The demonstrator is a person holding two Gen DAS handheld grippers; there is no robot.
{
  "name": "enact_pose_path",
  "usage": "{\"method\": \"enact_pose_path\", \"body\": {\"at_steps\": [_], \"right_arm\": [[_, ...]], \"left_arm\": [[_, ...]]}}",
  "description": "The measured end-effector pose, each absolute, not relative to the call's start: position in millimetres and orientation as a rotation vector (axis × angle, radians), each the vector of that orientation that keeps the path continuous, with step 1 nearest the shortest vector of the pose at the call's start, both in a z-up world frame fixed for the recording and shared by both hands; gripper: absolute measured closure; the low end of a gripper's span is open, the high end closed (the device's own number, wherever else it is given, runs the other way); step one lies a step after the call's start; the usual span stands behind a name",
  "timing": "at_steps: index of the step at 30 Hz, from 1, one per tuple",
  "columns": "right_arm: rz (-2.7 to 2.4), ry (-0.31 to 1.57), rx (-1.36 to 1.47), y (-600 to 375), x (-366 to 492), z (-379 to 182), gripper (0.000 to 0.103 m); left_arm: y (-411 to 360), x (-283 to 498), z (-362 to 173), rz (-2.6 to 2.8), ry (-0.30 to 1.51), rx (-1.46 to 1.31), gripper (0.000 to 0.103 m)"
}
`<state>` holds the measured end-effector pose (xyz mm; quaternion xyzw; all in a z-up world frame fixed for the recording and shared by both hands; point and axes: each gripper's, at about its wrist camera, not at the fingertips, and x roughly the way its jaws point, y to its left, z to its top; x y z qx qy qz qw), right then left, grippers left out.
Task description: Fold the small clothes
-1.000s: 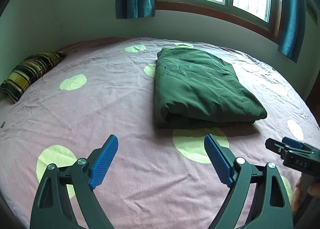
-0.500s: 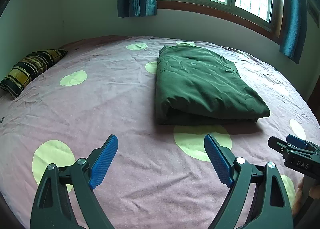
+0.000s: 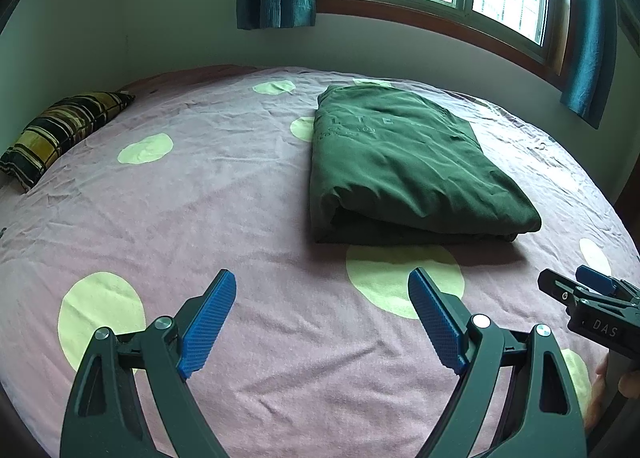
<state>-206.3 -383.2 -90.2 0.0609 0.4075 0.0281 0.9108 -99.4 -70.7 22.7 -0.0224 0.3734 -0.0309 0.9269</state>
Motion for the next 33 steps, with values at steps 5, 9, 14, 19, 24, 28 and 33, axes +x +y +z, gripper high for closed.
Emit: {"method": "enact_pose_path", "body": {"at_steps": [5, 9, 14, 19, 24, 28, 33], "right_arm": [[0.054, 0.841, 0.12, -381.7, -206.9, -90.2, 0.012], [0.051, 0.836, 0.113, -380.6, -207.5, -89.6, 0.012], [0.052, 0.831, 0.107, -381.0, -207.1, -88.8, 0.012], [0.052, 0.832, 0.107, -380.8, -207.1, -88.5, 0.012], [0.053, 0.832, 0.105, -380.6, -207.0, -88.3, 0.012], [0.056, 0.834, 0.105, -379.8, -207.0, -88.6, 0.012], [0.057, 0.834, 0.104, -378.5, -207.6, -89.0, 0.012]], "left_arm": [[-71.9, -100.7, 23.3, -0.065, 0.757, -0.041, 0.016], [-72.2, -100.2, 22.5, -0.065, 0.762, -0.042, 0.016], [-71.9, -99.4, 21.0, -0.055, 0.773, -0.043, 0.016], [-71.2, -98.8, 20.3, -0.042, 0.78, -0.041, 0.016], [-71.1, -98.5, 21.3, -0.044, 0.774, -0.034, 0.016], [-71.5, -98.2, 22.1, -0.045, 0.772, -0.031, 0.016], [-72.6, -99.7, 22.6, -0.053, 0.766, -0.032, 0.016]]}}
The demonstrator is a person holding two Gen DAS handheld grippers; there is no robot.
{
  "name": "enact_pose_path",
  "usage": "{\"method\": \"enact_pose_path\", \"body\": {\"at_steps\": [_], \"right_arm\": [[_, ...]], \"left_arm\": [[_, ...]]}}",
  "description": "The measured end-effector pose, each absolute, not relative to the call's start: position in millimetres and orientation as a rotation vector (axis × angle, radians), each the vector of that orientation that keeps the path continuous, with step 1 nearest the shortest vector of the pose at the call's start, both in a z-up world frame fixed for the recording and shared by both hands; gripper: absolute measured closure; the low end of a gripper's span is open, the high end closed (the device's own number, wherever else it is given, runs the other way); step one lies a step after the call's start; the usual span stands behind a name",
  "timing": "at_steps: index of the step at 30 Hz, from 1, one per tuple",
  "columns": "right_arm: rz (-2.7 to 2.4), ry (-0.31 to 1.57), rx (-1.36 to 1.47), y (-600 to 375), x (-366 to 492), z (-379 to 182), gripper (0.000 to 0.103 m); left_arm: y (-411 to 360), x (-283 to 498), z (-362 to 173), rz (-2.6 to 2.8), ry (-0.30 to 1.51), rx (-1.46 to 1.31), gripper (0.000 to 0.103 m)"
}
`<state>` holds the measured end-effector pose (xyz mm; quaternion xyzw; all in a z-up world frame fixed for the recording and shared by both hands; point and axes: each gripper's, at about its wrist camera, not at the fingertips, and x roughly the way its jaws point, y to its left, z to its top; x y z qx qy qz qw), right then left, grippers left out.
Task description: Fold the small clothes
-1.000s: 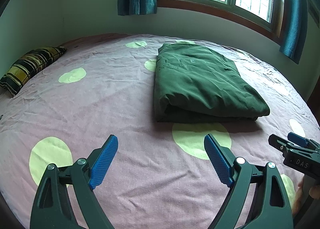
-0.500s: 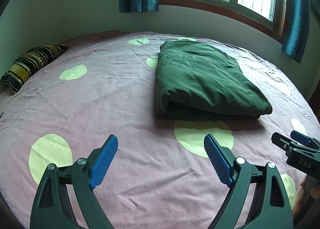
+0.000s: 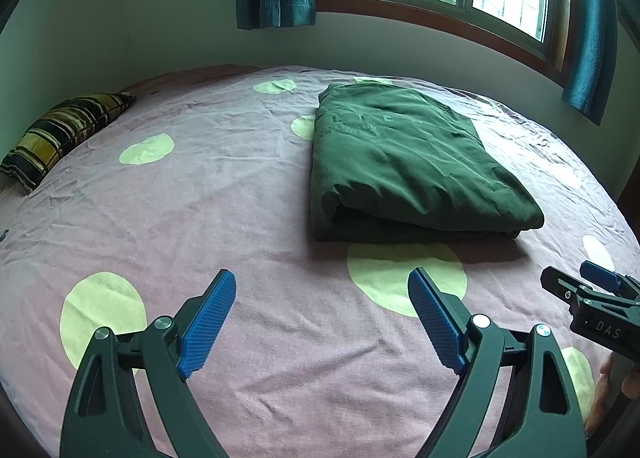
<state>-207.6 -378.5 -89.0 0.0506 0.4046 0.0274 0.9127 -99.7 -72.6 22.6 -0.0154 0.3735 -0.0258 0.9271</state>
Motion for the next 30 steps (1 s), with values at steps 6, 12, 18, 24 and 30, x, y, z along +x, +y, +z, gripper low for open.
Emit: {"method": "enact_pose_path", "body": {"at_steps": [6, 12, 18, 24, 30], "right_arm": [[0.057, 0.838, 0.103, -377, -208, -90, 0.012], [0.06, 0.843, 0.101, -373, -209, -92, 0.012], [0.065, 0.847, 0.097, -371, -209, -93, 0.012], [0.08, 0.847, 0.104, -370, -211, -92, 0.012], [0.102, 0.844, 0.147, -393, -199, -81, 0.012]], "left_arm": [[-75, -99, 22, -0.065, 0.758, -0.006, 0.016], [-74, -98, 21, -0.062, 0.757, -0.01, 0.016], [-69, -103, 23, -0.043, 0.71, -0.035, 0.013], [-66, -99, 30, -0.052, 0.725, -0.056, 0.013], [-42, -80, 43, -0.03, 0.768, -0.135, 0.013]]}}
